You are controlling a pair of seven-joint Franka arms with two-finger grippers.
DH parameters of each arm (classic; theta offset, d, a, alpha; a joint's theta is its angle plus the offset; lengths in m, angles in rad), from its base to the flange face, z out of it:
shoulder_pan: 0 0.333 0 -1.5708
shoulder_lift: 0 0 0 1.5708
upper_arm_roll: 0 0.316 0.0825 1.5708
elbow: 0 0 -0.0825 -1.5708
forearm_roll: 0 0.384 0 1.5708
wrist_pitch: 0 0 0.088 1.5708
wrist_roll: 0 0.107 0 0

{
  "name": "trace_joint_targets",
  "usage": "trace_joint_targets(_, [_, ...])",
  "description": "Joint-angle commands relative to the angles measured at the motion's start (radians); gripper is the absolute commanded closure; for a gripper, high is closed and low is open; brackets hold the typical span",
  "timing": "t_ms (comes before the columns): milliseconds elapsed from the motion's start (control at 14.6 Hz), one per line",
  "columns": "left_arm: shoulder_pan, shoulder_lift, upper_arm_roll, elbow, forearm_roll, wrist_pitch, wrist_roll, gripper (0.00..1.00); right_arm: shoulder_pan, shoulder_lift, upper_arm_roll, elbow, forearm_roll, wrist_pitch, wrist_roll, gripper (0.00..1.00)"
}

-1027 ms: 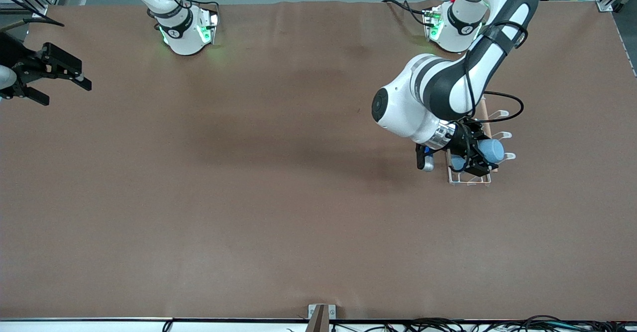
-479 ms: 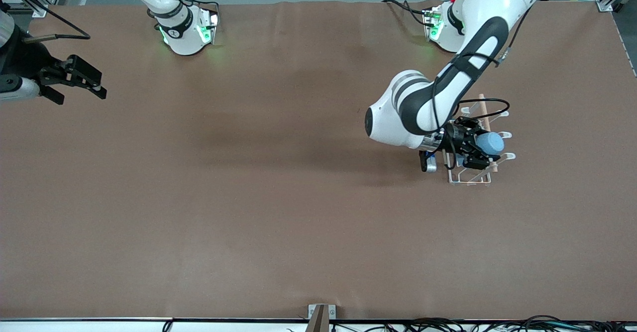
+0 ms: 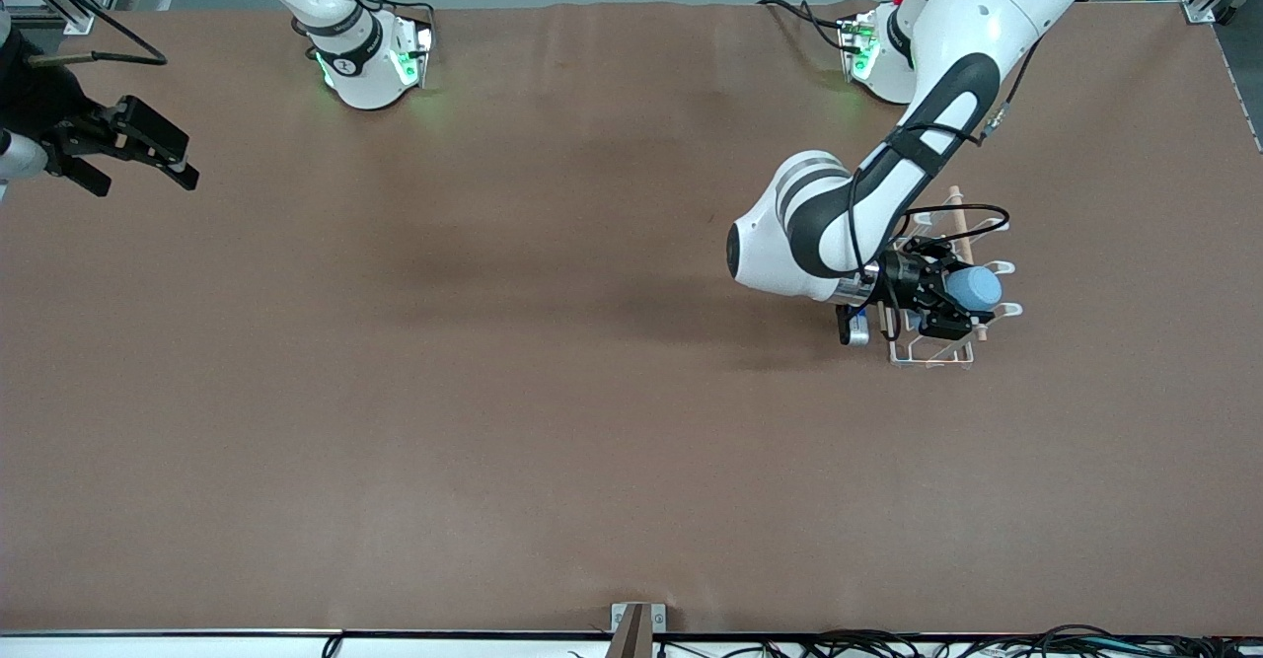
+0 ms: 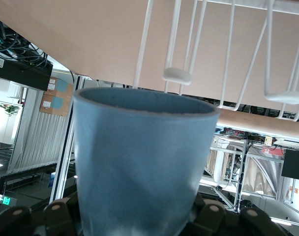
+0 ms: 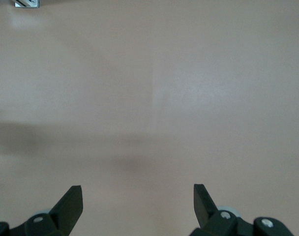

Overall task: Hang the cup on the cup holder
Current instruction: 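Lower the cup onto a holder hook with the left gripper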

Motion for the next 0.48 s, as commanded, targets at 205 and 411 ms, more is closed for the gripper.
trace_joint_targets(205, [-0.005,0.029,0.022,-0.009,0.062,-0.012,-0.014,0.56,-0.007,0.013,0.001,0.028,-0.012,-0.004,0.023,0.0])
trace_joint_targets(411, [-0.007,0.046,0.022,-0.009,0.074,-0.014,-0.033,0.54,-0.008,0.013,0.001,0.021,-0.013,-0.024,0.032,0.0])
